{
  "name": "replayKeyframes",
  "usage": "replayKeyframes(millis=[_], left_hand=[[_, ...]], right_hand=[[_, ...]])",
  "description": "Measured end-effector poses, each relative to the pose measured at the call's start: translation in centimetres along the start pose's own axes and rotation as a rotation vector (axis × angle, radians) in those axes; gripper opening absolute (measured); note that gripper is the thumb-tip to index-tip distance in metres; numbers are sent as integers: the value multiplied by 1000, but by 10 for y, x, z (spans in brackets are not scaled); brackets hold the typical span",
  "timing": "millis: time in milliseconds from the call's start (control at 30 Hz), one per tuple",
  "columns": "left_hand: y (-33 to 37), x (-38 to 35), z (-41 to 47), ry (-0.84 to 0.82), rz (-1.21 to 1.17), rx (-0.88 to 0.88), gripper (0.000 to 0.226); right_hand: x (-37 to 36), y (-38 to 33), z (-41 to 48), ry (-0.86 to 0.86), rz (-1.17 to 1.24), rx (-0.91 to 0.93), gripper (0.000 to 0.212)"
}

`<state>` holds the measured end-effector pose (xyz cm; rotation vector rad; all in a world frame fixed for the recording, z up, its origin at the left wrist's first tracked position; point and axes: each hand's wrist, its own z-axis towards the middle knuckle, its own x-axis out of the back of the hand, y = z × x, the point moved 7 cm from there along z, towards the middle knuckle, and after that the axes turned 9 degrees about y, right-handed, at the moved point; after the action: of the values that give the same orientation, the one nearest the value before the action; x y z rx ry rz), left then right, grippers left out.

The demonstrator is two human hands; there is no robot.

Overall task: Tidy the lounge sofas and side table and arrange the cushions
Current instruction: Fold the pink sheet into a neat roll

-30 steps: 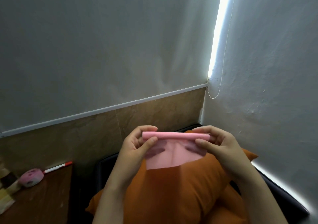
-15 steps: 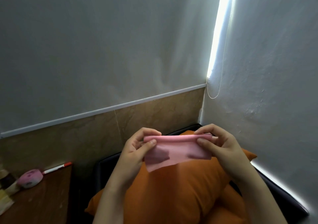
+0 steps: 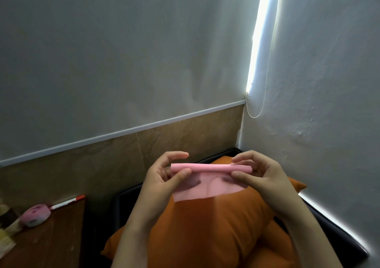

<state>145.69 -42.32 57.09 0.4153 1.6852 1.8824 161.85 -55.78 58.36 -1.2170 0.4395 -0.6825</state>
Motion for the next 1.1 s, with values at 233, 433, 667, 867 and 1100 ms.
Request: replayKeyframes(millis=[233, 433, 667, 867, 1100], left_hand=[[1, 2, 1, 6, 100, -45, 16], [1, -1, 1, -8, 85, -42, 13], [3, 1, 0, -18, 57, -59, 12], [4, 6, 1, -7, 7, -46, 15], [6, -2, 0, 0, 10, -24, 20]], right_hand=[[3, 1, 1, 19, -22, 25, 20], [-3, -1, -1, 3, 37, -5, 24], [1, 0, 0, 12, 7, 44, 16], [1, -2, 0, -39, 113, 24, 36], [4, -2, 2, 62, 62, 1, 16]])
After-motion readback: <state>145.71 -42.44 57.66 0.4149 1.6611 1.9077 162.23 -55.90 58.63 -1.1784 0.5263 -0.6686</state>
